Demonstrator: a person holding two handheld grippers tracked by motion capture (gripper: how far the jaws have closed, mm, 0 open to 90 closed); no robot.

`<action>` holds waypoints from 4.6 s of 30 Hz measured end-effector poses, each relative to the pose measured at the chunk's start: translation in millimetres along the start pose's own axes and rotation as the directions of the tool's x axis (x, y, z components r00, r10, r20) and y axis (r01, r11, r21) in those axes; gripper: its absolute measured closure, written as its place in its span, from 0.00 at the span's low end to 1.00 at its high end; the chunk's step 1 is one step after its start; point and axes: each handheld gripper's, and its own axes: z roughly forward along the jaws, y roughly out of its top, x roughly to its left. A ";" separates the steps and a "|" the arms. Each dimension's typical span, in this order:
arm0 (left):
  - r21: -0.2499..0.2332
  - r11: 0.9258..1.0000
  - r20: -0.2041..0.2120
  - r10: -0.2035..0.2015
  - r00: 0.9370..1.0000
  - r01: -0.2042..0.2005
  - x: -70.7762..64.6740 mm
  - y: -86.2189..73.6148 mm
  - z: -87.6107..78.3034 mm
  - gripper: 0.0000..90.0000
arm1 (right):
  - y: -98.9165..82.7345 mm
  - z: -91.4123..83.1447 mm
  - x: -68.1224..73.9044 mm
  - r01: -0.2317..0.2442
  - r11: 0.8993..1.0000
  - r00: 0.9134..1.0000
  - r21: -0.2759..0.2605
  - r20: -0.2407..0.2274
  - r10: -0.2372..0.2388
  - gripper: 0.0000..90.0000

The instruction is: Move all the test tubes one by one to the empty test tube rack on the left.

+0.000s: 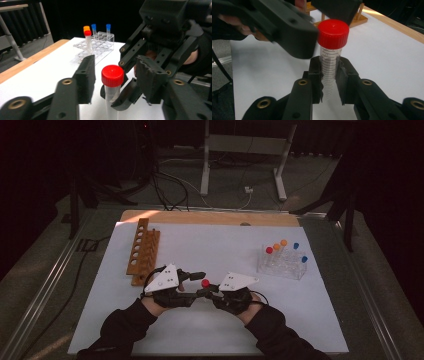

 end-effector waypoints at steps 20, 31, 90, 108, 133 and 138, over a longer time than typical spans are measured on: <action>0.023 1.000 -0.019 0.018 1.000 -0.018 7.0 2.6 1.4 0.79 | 0.9 -2.7 0.0 -0.021 0.999 0.999 -0.033 0.034 0.022 0.72; 0.022 1.000 -0.085 -0.010 0.996 0.012 30.4 14.2 -27.6 0.79 | -10.4 -24.4 -10.1 -0.037 0.991 0.996 -0.127 0.071 0.047 0.29; 0.009 0.968 -0.630 -0.191 0.753 0.252 251.8 7.8 -96.8 0.79 | -34.1 -46.3 -26.4 -0.017 0.984 0.999 -0.177 0.036 0.023 0.00; 0.035 0.947 -0.659 -0.218 0.720 0.319 257.5 -36.3 -76.0 0.79 | -34.5 -47.7 -26.9 -0.025 0.984 0.999 -0.177 0.020 0.029 0.00; -0.011 0.949 -0.532 -0.273 0.801 0.316 225.0 -20.3 -85.3 0.12 | -29.0 -61.3 -35.3 -0.015 0.976 0.998 -0.219 0.049 0.026 0.00; -0.024 0.961 -0.443 -0.256 0.859 0.274 192.1 -9.7 -86.0 0.03 | -28.6 -75.3 -52.9 -0.051 0.981 0.987 -0.186 0.140 0.078 0.00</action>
